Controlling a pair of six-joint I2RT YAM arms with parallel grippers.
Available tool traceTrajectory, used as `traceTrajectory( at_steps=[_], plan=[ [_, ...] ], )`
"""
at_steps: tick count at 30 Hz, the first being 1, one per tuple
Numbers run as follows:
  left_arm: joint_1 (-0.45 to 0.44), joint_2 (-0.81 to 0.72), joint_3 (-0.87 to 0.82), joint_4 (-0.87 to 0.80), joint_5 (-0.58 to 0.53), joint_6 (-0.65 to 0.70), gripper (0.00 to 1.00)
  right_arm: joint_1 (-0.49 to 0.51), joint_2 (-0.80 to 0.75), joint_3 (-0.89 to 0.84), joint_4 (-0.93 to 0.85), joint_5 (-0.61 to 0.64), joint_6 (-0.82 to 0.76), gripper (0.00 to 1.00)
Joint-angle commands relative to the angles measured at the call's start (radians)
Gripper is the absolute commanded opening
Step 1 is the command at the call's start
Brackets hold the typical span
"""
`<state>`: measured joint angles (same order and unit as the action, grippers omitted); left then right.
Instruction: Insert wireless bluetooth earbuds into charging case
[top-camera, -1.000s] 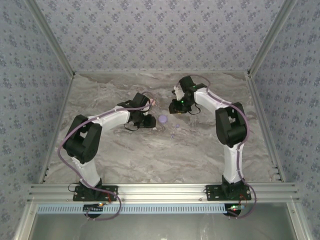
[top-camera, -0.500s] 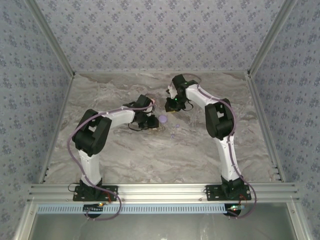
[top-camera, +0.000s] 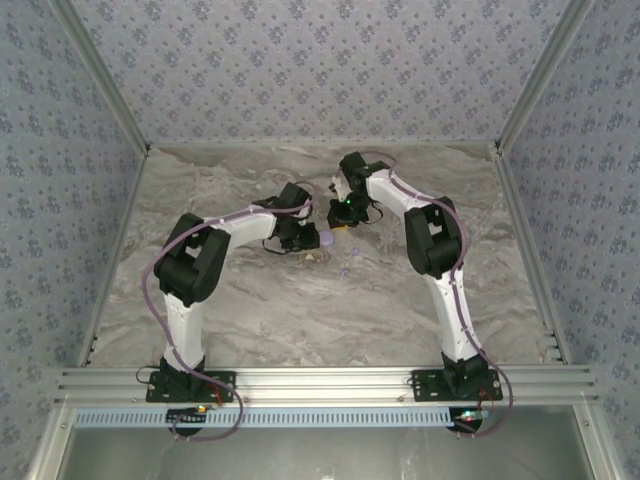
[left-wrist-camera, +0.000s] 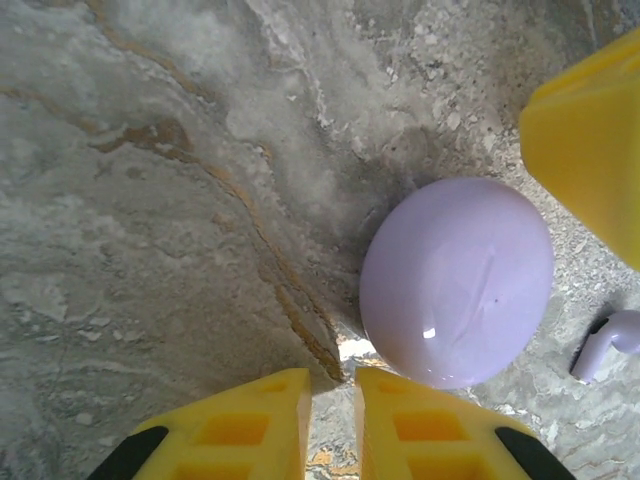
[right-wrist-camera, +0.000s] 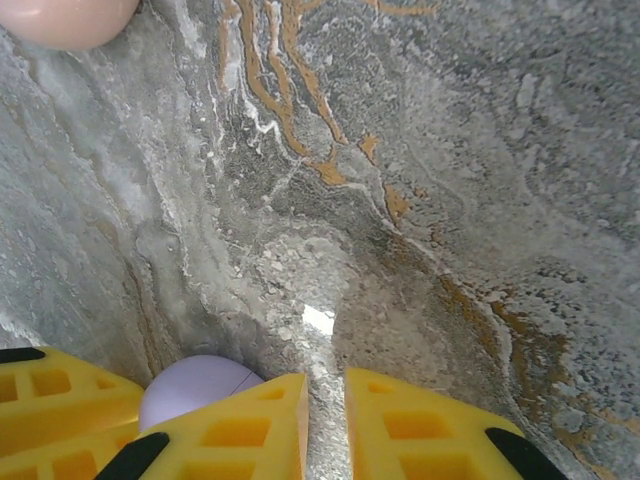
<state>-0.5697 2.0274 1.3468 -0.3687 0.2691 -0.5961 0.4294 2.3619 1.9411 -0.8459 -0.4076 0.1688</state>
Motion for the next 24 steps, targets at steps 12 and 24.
traceTrajectory(
  at_steps=[12, 24],
  plan=[
    [-0.002, 0.052, 0.069, -0.063, -0.084, -0.001, 0.19, 0.017, -0.065, -0.129, -0.005, -0.013, -0.031, 0.2],
    [0.006, 0.093, 0.127, -0.079, -0.101, -0.007, 0.19, 0.026, -0.12, -0.207, 0.005, -0.006, -0.032, 0.21]
  ],
)
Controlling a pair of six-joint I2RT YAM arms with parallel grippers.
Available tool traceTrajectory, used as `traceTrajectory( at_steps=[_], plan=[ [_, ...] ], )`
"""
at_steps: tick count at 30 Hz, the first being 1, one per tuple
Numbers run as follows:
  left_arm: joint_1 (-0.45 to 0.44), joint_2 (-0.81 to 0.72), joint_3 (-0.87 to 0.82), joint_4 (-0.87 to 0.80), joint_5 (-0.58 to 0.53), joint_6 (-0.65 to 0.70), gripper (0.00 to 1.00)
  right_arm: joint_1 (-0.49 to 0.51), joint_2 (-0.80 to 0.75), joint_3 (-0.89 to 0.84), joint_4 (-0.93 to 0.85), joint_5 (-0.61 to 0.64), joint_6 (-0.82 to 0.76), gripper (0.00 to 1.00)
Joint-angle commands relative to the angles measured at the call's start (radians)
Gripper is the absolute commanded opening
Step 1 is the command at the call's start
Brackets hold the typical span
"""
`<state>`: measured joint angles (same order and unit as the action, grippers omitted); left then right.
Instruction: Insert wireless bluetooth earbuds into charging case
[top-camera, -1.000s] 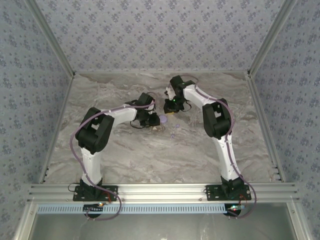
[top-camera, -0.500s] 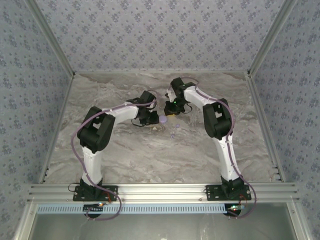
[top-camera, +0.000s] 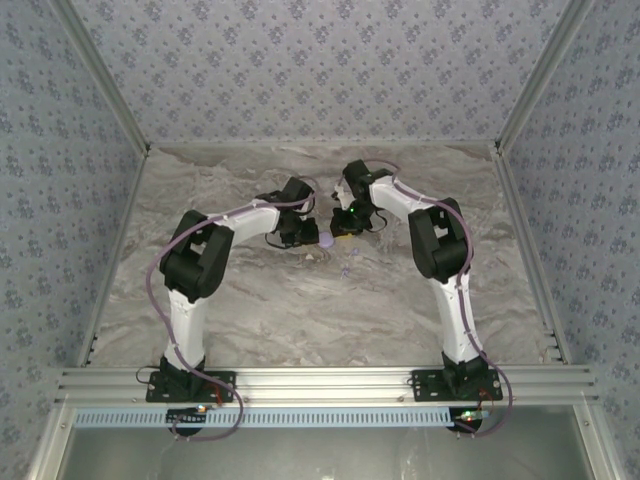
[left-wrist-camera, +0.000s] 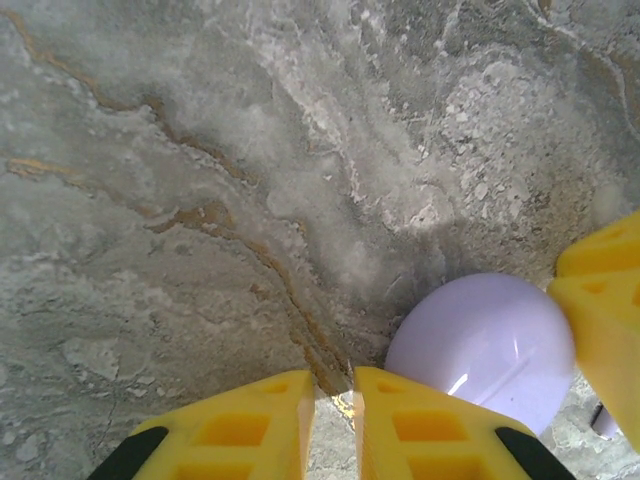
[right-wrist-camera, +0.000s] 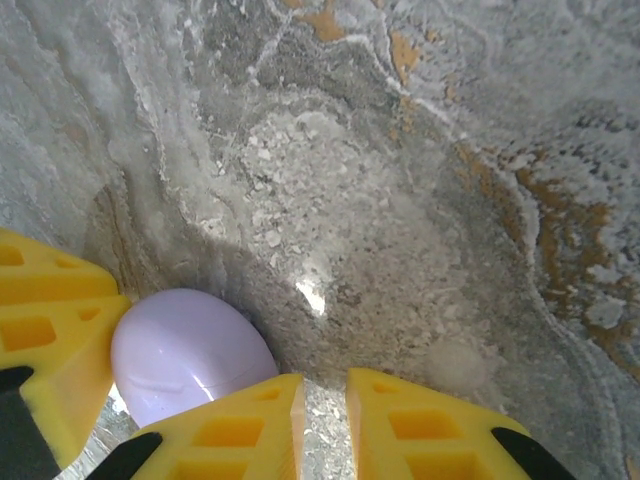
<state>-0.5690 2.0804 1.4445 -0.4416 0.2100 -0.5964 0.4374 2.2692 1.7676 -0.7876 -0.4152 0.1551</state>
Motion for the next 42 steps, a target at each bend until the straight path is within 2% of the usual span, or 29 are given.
traceTrajectory(
  at_steps=[1, 23, 30, 38, 42],
  plan=[
    [0.007, 0.042, 0.034, -0.009, -0.044, -0.006, 0.19, 0.017, -0.032, -0.042, -0.051, 0.003, -0.017, 0.21],
    [0.017, 0.089, 0.113, -0.046, -0.065, 0.016, 0.23, 0.029, -0.075, -0.095, -0.045, -0.011, -0.015, 0.23],
    [0.021, 0.091, 0.13, -0.077, -0.096, 0.02, 0.23, 0.026, -0.091, -0.104, -0.043, 0.053, 0.014, 0.24],
    [0.031, -0.03, 0.065, -0.081, -0.187, 0.032, 0.3, 0.004, -0.143, -0.109, -0.027, 0.103, 0.066, 0.25],
    [0.044, -0.109, 0.011, -0.052, -0.183, 0.05, 0.35, -0.002, -0.176, -0.124, -0.017, 0.1, 0.084, 0.26]
  ],
)
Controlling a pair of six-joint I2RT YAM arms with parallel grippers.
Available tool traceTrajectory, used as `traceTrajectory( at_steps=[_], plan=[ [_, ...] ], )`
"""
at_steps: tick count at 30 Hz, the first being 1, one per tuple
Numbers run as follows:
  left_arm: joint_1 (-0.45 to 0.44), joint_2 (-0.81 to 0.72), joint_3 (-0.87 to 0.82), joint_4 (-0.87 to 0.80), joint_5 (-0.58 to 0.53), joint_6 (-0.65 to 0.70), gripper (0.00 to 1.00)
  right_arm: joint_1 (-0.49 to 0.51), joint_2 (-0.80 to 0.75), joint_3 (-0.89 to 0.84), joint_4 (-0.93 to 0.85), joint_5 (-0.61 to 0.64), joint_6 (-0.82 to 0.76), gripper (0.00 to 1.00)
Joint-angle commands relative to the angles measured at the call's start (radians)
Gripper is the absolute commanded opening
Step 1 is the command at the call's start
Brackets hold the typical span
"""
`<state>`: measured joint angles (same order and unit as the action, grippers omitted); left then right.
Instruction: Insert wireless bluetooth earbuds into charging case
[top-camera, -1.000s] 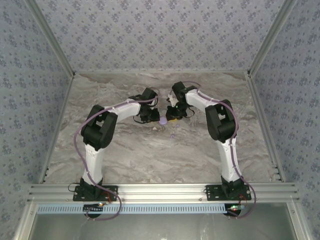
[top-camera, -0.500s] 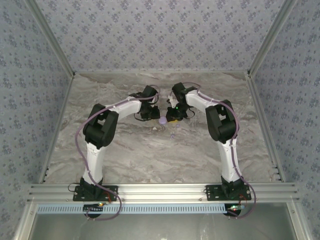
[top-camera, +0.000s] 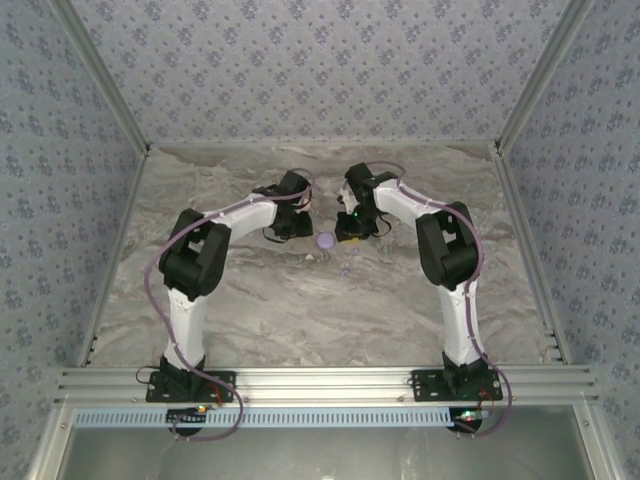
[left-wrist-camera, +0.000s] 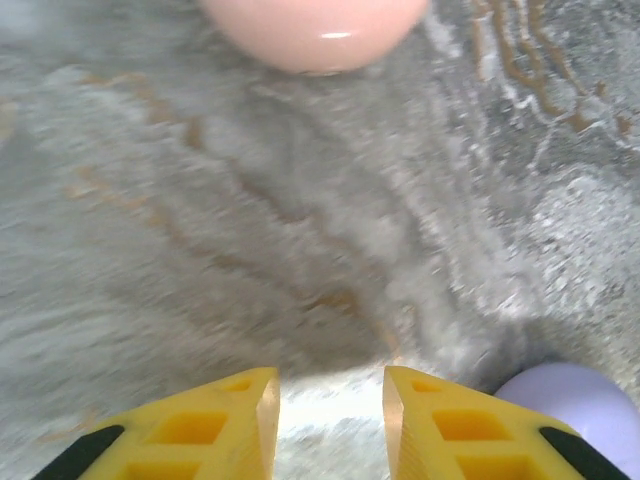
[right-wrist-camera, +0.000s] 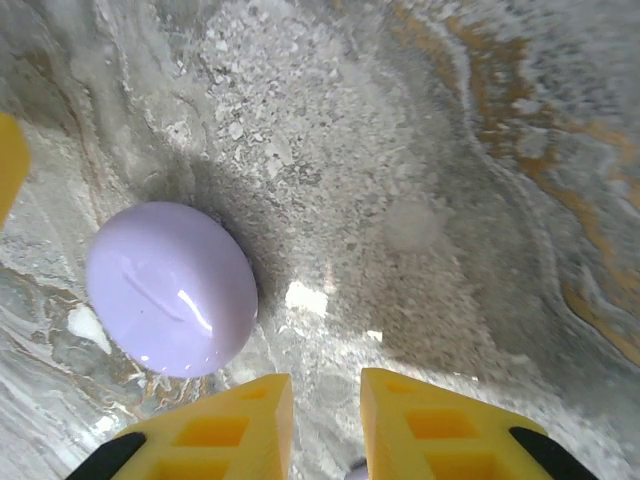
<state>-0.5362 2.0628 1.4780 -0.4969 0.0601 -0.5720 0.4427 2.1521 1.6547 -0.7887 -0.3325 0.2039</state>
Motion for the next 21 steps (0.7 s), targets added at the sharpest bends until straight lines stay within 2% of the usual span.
traceTrajectory(
  at_steps=[1, 3, 6, 10, 21],
  plan=[
    [0.019, -0.111, -0.043, 0.024, -0.011, 0.029, 0.37, -0.009, -0.07, -0.019, -0.008, 0.01, 0.04, 0.26],
    [0.037, -0.146, -0.088, 0.074, 0.056, 0.029, 0.4, -0.012, -0.087, -0.034, 0.01, -0.022, 0.051, 0.27],
    [0.072, -0.185, -0.167, 0.195, 0.233, 0.028, 0.45, -0.016, -0.102, -0.065, 0.06, -0.094, 0.085, 0.3],
    [0.094, -0.19, -0.21, 0.273, 0.349, 0.027, 0.49, -0.015, -0.101, -0.098, 0.13, -0.16, 0.141, 0.34],
    [0.096, -0.112, -0.185, 0.28, 0.418, 0.034, 0.5, -0.009, -0.062, -0.125, 0.214, -0.185, 0.255, 0.32]
  ],
)
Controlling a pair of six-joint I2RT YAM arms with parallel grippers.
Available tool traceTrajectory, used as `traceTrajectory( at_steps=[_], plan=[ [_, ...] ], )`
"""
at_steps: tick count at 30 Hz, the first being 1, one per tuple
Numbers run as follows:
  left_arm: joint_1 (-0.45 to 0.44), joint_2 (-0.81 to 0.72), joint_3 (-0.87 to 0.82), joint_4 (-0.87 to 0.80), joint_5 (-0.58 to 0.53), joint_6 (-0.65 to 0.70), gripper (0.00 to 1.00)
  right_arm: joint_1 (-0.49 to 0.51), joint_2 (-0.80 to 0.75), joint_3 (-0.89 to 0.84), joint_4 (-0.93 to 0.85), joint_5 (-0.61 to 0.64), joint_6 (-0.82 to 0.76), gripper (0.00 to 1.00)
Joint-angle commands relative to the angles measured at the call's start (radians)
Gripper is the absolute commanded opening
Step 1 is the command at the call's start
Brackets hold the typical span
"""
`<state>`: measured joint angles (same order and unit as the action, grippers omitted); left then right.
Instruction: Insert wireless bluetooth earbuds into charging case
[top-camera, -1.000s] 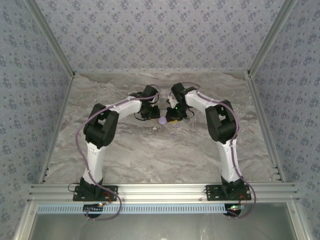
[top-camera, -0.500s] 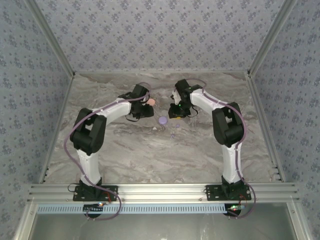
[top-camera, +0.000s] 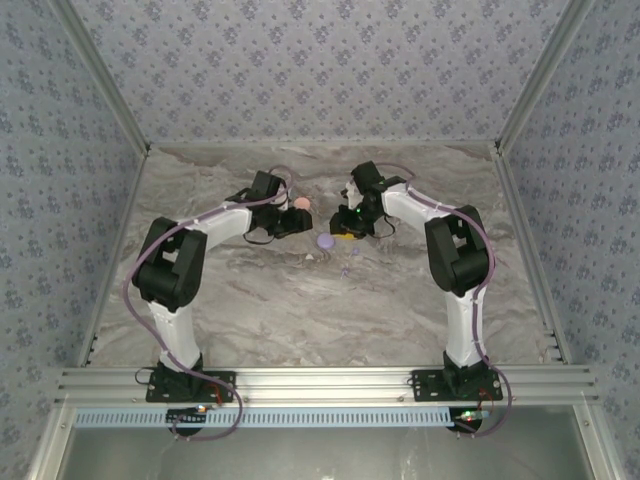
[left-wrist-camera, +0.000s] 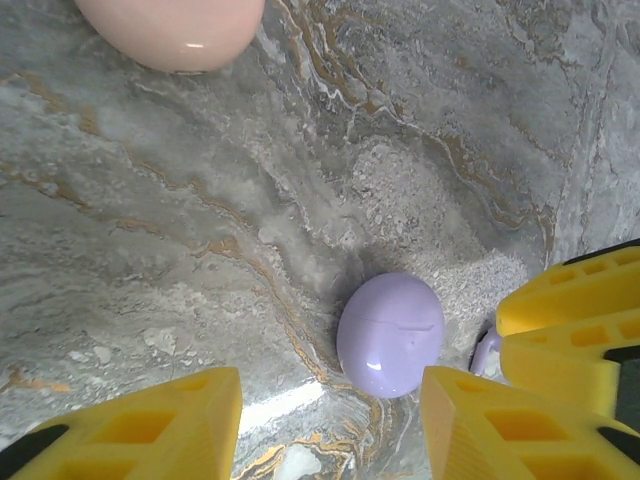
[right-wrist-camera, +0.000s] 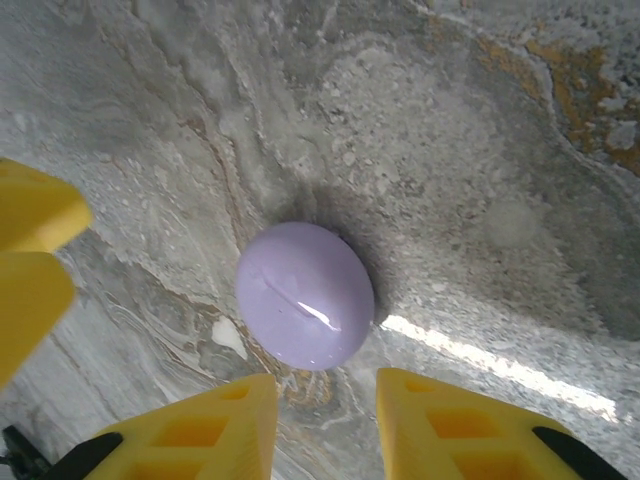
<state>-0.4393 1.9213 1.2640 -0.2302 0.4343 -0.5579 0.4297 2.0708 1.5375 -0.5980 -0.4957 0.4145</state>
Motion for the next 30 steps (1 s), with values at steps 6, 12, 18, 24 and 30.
traceTrajectory(
  at_steps=[6, 12, 18, 24, 30],
  plan=[
    [-0.003, 0.063, 0.041, 0.006, 0.065, 0.023, 0.49, 0.001, 0.043, -0.007, 0.024, -0.023, 0.061, 0.27],
    [-0.007, 0.095, 0.064, -0.002, 0.106, 0.038, 0.49, -0.001, 0.059, -0.007, 0.038, -0.045, 0.066, 0.27],
    [-0.015, 0.136, 0.09, -0.007, 0.143, 0.042, 0.48, -0.003, 0.072, -0.012, 0.041, -0.045, 0.067, 0.26],
    [-0.021, 0.163, 0.109, -0.011, 0.156, 0.042, 0.47, -0.006, 0.084, -0.014, 0.047, -0.053, 0.067, 0.23],
    [-0.027, 0.182, 0.112, -0.005, 0.167, 0.034, 0.44, -0.009, 0.093, -0.018, 0.046, -0.047, 0.064, 0.21]
  ],
)
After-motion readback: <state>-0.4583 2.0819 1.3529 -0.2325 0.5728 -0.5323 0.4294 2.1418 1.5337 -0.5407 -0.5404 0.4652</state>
